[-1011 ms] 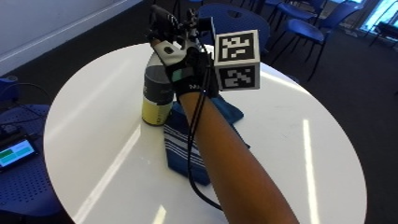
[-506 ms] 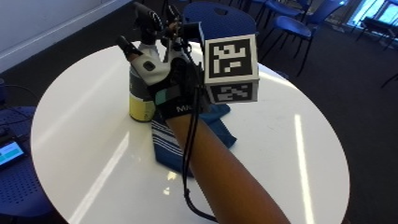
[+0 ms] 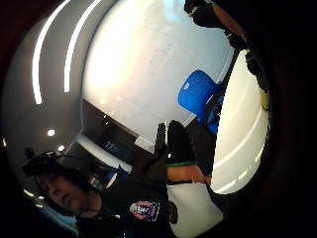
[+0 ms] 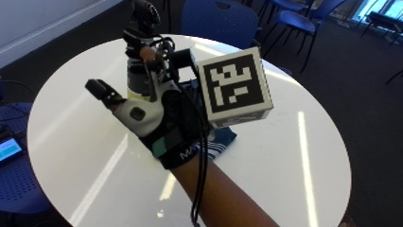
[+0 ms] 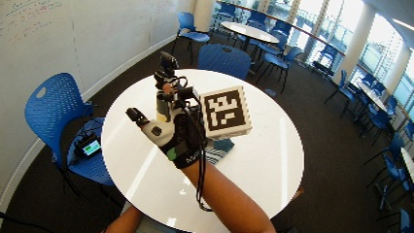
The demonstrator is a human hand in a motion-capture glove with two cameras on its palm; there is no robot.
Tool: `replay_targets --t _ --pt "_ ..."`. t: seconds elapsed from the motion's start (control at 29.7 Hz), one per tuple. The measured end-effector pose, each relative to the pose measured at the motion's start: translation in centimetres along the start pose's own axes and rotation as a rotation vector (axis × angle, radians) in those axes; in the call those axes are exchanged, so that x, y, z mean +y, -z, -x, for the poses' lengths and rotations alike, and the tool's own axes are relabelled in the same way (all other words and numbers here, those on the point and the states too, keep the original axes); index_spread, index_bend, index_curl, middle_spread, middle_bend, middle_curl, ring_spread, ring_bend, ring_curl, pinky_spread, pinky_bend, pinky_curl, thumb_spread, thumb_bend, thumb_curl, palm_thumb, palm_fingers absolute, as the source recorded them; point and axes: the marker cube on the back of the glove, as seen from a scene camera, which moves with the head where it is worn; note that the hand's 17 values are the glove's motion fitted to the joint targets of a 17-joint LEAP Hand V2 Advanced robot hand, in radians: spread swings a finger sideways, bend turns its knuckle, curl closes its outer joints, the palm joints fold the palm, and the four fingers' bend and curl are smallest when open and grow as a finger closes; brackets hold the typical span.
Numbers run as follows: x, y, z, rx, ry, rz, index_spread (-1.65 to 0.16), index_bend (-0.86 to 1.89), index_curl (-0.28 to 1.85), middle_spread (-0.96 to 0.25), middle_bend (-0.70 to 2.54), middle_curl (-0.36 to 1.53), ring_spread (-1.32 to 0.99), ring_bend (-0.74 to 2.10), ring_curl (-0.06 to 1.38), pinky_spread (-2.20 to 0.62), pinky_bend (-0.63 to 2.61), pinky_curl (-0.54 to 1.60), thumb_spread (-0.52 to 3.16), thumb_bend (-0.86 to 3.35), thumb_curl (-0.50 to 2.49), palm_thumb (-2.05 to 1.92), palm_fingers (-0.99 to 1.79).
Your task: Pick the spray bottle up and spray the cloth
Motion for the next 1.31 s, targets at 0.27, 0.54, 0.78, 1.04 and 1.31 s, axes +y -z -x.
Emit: replay_targets --t 0.27,0.54,0.78,1.04,1.31 --pt "4.4 -1.3 1.3 -0.049 0.056 0.051 -0.39 0.18 0.23 -0.10 0.42 0.42 -0.14 0.62 0.37 0.11 0.17 0.31 1.00 -0.02 0.55 0.65 0.95" --pt "7.3 -1.7 0.2 -0.107 -0.040 0.122 -0.32 0.22 0.32 -0.13 0.40 0.44 -0.18 0.56 0.39 -0.07 0.28 0.35 0.88 -0.01 0.59 0.78 1.25" --pt "7.9 -1.7 0.7 -0.108 -0.024 0.143 -0.29 0.33 0.40 -0.15 0.42 0.46 -0.19 0.53 0.40 -0.14 0.28 0.37 0.80 -0.03 0.61 0.80 1.32" --pt "8.4 -1.7 0.8 -0.107 -0.018 0.147 -0.27 0.34 0.44 -0.15 0.44 0.48 -0.19 0.54 0.41 -0.17 0.27 0.38 0.75 -0.03 0.63 0.82 1.31" --pt "8.5 -1.6 0.6 -0.135 -0.042 0.162 -0.26 0.34 0.47 -0.16 0.47 0.49 -0.20 0.55 0.43 -0.18 0.27 0.39 0.71 -0.03 0.64 0.83 1.31"
